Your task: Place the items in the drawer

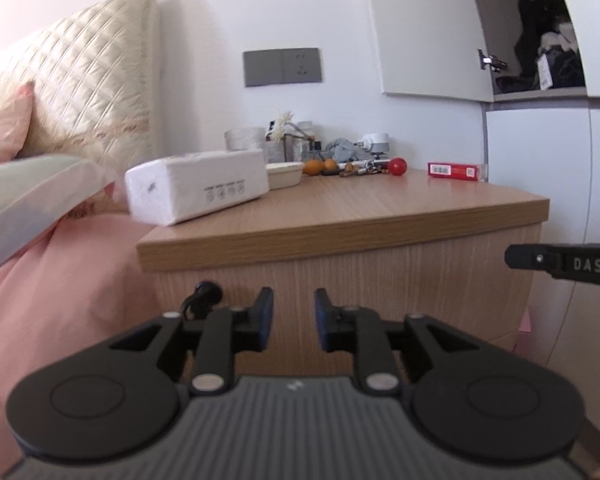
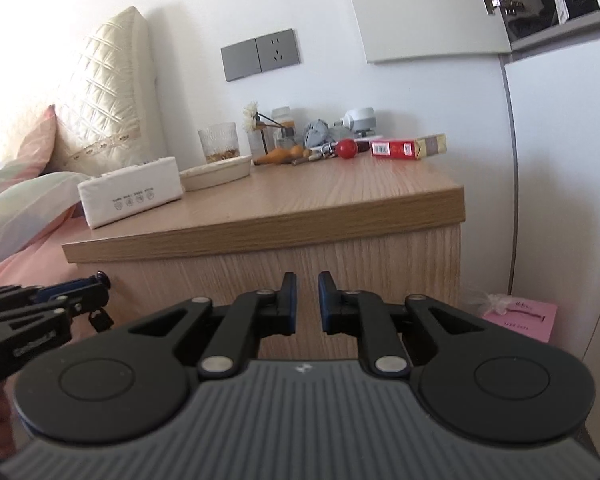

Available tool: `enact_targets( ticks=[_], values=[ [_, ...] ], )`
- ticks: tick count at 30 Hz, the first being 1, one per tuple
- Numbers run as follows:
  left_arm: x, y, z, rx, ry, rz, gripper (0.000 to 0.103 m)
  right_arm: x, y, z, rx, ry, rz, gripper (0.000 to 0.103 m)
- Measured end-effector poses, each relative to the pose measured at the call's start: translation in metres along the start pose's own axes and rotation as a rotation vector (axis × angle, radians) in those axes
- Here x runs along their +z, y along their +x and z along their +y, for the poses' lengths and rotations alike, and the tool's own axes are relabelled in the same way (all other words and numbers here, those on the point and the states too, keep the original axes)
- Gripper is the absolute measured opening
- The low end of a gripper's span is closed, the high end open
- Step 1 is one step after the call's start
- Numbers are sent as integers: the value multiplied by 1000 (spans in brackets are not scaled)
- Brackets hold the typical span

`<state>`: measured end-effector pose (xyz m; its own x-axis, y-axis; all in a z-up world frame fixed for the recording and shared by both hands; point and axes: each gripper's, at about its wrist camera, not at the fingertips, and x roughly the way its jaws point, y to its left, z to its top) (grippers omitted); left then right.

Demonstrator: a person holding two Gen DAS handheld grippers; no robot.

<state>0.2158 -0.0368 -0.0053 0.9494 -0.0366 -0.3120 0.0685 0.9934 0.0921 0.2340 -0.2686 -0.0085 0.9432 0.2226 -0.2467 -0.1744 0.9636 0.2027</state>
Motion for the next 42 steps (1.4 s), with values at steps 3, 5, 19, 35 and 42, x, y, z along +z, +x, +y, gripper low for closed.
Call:
enact_targets(
  ticks=[3,5,19,35,42],
  values=[
    [2,-8,4,3,-34,20,36,1,-7,2,-5,-4,-1,14],
    [4,-13,4,16,-37,23,40,1,-11,3,-7,-11,8,14],
    [11,-48,2,18,-41,-36,87,5,-45,14,0,-89,-23,15],
    [-2,-97,-32,-42,35,-112,97,1,-91,17,44,-59,2,16],
    [-11,-119,-32,-51,15,-126,98,-6,-115,19,71,-15,-7,16]
  ],
)
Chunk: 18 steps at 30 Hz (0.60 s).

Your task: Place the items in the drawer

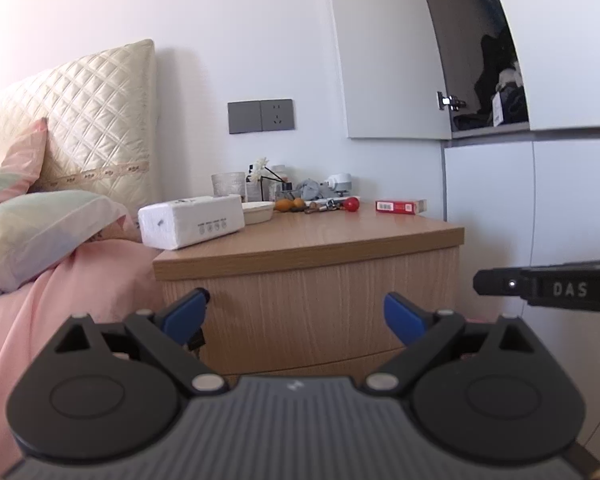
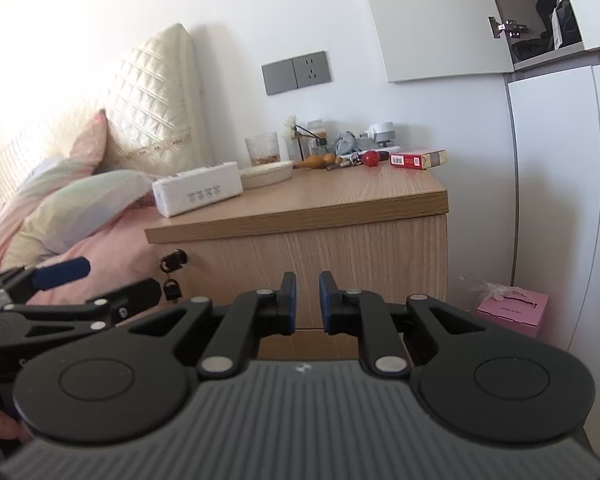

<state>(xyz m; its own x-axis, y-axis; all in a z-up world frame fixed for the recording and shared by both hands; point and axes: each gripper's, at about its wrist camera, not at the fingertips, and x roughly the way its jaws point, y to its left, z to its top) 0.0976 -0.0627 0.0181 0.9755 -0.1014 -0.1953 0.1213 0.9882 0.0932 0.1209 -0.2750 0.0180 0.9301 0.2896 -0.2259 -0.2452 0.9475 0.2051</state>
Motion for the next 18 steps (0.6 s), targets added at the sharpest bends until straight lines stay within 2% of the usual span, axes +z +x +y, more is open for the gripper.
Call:
enact_targets(
  ticks=[10,15,17,18],
  values=[
    [-6,-26,-3,-5,16,-42,99,-5,-24,11,20,-35,-60,18],
    [-4,-34,1,29,-9,-75,99,-8,-35,16,30,-56,-92,18],
    [-5,-36,2,36,-11,-74,99,-9,-40,17,30,-70,-109,28],
    [-5,-37,3,37,-11,-73,99,-9,-42,17,27,-75,-116,30]
  ],
)
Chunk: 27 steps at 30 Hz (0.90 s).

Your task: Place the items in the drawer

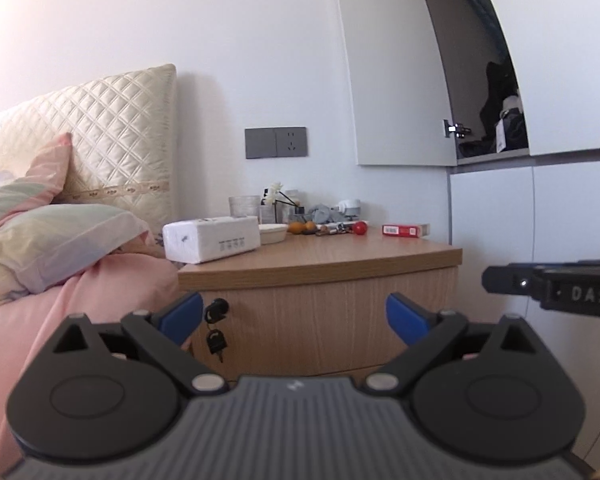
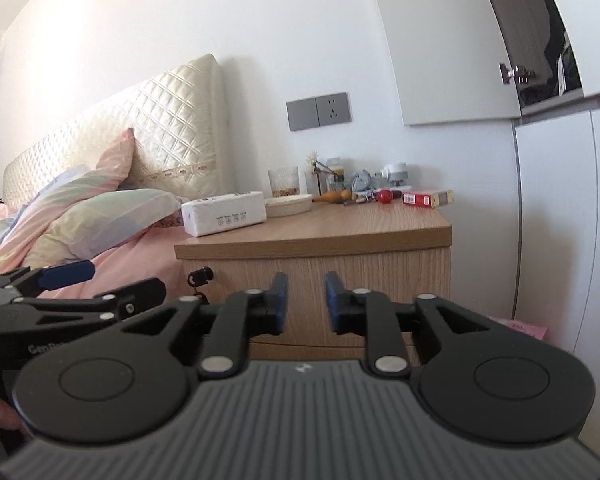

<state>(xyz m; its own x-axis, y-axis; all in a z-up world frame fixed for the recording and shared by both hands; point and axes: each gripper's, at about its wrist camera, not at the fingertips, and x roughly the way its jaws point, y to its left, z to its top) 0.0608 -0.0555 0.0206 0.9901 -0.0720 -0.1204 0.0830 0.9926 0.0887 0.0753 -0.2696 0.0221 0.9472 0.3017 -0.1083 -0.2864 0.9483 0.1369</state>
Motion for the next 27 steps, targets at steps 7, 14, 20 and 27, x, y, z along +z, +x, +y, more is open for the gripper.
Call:
enact_targets(
  ticks=[7,14,20,27],
  values=[
    [-2,-1,0,6,40,5,102,-2,-8,-5,12,0,2,65],
    [-3,-3,0,-2,31,8,102,-4,-12,-11,-1,6,8,89],
    [-4,-3,1,-2,26,19,102,-4,-13,-12,-14,1,0,89],
    [-4,-3,1,0,21,18,102,-5,-14,-10,-16,-13,-3,89]
  ],
)
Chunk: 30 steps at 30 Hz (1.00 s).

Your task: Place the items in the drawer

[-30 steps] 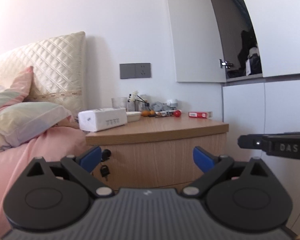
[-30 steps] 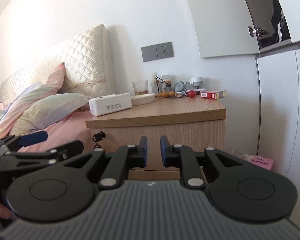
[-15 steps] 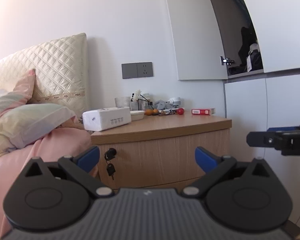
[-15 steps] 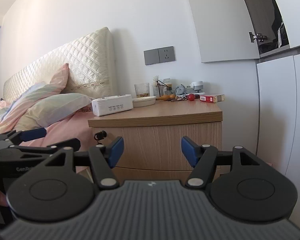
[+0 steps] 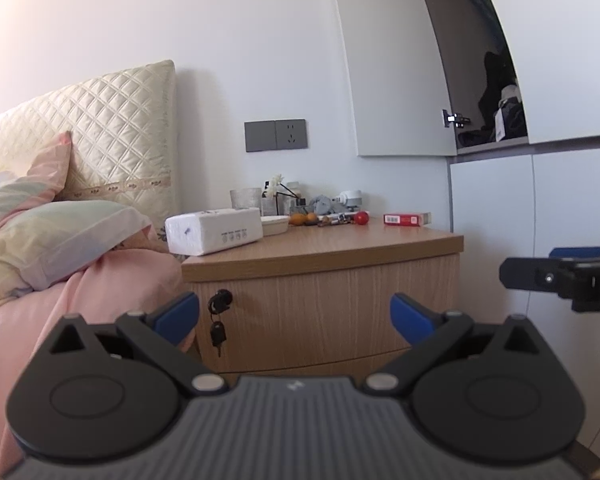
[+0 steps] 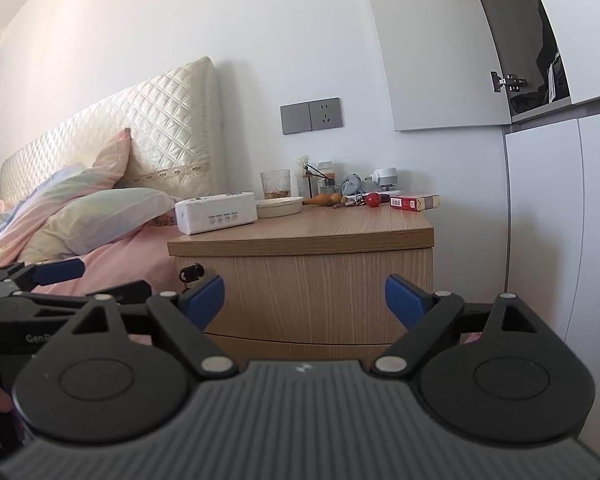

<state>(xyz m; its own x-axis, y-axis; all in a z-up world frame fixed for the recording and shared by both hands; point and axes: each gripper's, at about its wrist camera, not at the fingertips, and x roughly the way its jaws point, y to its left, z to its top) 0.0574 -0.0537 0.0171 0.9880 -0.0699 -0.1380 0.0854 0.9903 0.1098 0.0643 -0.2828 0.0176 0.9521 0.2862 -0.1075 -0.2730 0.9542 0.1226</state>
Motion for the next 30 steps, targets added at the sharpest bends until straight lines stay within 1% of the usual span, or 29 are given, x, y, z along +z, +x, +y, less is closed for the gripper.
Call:
enact_targets(
  ticks=[10,16,21,24,30],
  values=[
    [1,1,2,15,-14,-1,103,-2,0,3,-14,-11,5,89],
    [0,4,3,36,-18,22,103,-2,0,3,-39,-18,-2,89],
    [2,1,3,11,-28,13,103,-2,1,6,-54,-40,-2,89],
    [2,-1,2,10,-28,-1,103,-3,2,8,-58,-54,3,89],
    [1,-1,2,3,-30,8,103,-3,2,8,-60,-57,3,89]
  ],
)
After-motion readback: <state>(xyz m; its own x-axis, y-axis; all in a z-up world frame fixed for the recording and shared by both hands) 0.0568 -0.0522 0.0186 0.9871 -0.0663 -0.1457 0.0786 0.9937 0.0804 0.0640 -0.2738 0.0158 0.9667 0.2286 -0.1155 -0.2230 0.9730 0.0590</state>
